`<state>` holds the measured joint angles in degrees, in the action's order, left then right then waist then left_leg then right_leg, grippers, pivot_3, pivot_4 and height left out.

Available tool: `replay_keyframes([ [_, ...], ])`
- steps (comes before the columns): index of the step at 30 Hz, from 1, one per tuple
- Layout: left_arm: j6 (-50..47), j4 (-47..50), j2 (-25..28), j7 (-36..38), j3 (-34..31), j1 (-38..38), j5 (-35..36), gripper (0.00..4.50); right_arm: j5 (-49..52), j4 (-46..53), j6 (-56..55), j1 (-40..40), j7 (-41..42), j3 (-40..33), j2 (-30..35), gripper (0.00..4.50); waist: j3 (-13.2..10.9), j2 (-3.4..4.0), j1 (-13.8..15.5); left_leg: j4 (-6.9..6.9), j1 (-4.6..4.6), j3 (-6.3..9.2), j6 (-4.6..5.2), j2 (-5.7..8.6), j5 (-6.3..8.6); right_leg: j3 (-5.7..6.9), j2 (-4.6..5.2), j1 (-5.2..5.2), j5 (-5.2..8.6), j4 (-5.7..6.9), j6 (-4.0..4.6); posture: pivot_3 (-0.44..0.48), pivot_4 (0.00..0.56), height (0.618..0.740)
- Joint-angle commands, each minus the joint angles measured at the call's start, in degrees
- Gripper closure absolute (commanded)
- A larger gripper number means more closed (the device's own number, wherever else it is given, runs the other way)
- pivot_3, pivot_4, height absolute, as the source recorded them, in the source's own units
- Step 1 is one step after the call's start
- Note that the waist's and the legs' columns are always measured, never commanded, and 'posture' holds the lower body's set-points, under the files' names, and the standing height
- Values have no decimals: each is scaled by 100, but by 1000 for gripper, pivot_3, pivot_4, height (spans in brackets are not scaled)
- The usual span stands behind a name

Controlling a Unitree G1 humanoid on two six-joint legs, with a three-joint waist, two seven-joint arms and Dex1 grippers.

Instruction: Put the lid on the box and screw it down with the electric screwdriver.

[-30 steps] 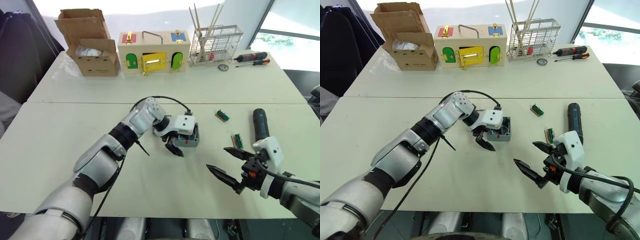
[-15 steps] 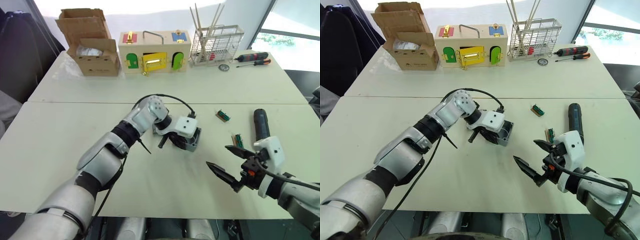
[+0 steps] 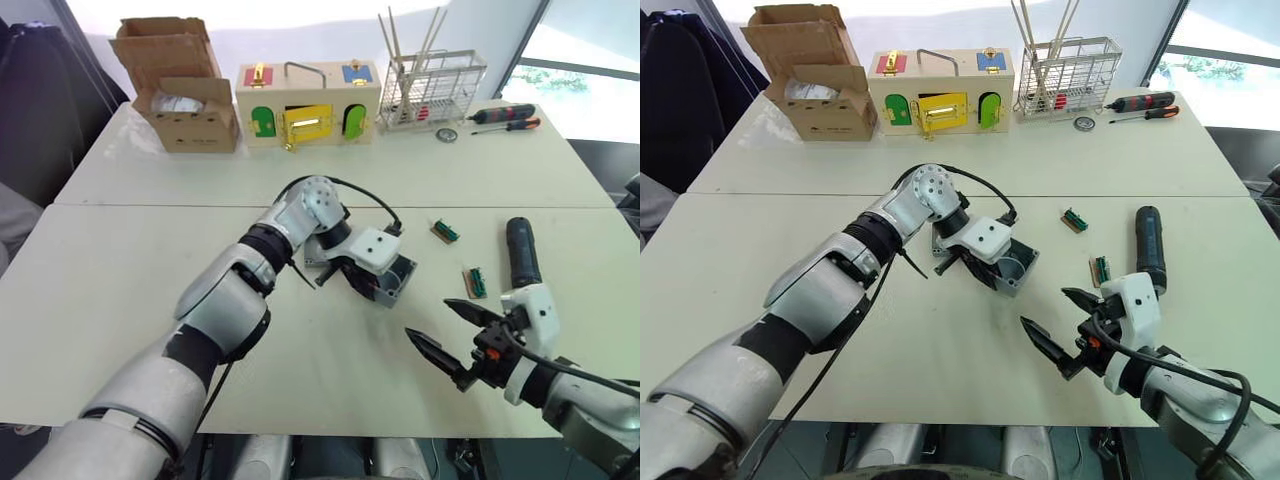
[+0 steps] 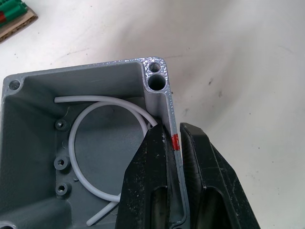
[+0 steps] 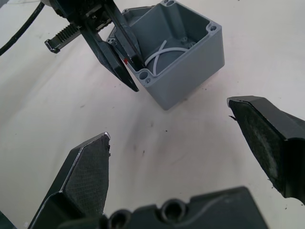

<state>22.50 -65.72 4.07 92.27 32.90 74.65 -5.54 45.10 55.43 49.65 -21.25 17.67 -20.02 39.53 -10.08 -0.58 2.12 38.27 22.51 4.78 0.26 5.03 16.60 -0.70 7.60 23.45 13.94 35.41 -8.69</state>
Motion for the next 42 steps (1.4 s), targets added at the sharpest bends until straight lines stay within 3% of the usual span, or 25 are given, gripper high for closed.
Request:
replay_keyframes([
  [1,330,-147,13,23,33,253,74,4489,-65,263,-174,-104,-30,-37,-70,0,0,0,-1,0,0,0,0,0,0,0,-1,0,0,0,0,0,150,734],
  [3,475,-212,15,23,63,262,61,4489,-99,265,-211,-155,-29,-37,-85,0,0,0,0,0,0,0,0,0,0,0,-1,0,0,1,0,0,150,734],
  [4,563,-237,20,23,81,256,46,3778,-121,259,-229,-168,-27,-32,-86,0,0,0,1,0,0,0,0,0,0,0,-1,0,0,1,-1,0,150,734],
  [6,705,-283,49,23,156,213,0,3184,-139,240,-249,-140,-29,-24,-76,0,0,0,0,0,0,0,0,0,0,0,-1,0,0,1,-1,0,150,734],
  [12,782,-271,157,23,-1,231,-57,127,-76,182,-223,15,27,-56,42,0,0,0,0,0,0,0,0,0,0,0,-1,0,0,2,-1,0,150,734],
  [17,-189,397,978,-47,-1007,746,509,56,352,-54,-11,577,386,-335,565,0,-8,-10,-133,1,2,0,0,-1,0,0,-3,7,0,11,-1,0,150,734],
  [21,-1685,1326,1702,-633,-1511,524,491,56,875,-484,161,1417,739,-477,1108,0,-3,-2,-185,0,-3,2,3,-3,2,0,-2,2,8,12,-12,0,150,734],
  [24,-3510,2313,2077,-1364,-1721,141,351,56,900,-785,185,1934,1066,-274,1479,0,-2,-1,-205,-1,-7,4,4,-5,2,0,-3,-1,11,16,-18,0,150,734],
  [28,-7602,3458,2449,-2104,-1333,-171,-217,56,571,-1274,22,2619,1505,292,1758,0,-13,-19,-246,10,-4,7,3,1,2,0,-3,6,19,66,-28,0,150,734],
  [31,-9281,3559,2131,-3154,-1715,-313,-253,56,409,-1583,-112,2971,1660,641,1621,0,-15,-22,-255,12,-2,11,4,2,2,0,0,7,24,70,-36,0,150,734],
  [37,-10219,3360,1450,-4429,-2564,-430,130,56,-20,-1822,-327,2912,1741,927,1413,0,-16,-26,-265,15,3,15,-8,0,-5,-3,8,17,25,72,-38,0,150,734],
  [42,-10052,3202,1240,-5005,-2421,-559,252,56,-69,-1633,-240,2719,1565,758,1289,0,-16,-26,-256,8,4,10,-51,0,-28,-12,9,32,25,72,-37,0,150,734],
])
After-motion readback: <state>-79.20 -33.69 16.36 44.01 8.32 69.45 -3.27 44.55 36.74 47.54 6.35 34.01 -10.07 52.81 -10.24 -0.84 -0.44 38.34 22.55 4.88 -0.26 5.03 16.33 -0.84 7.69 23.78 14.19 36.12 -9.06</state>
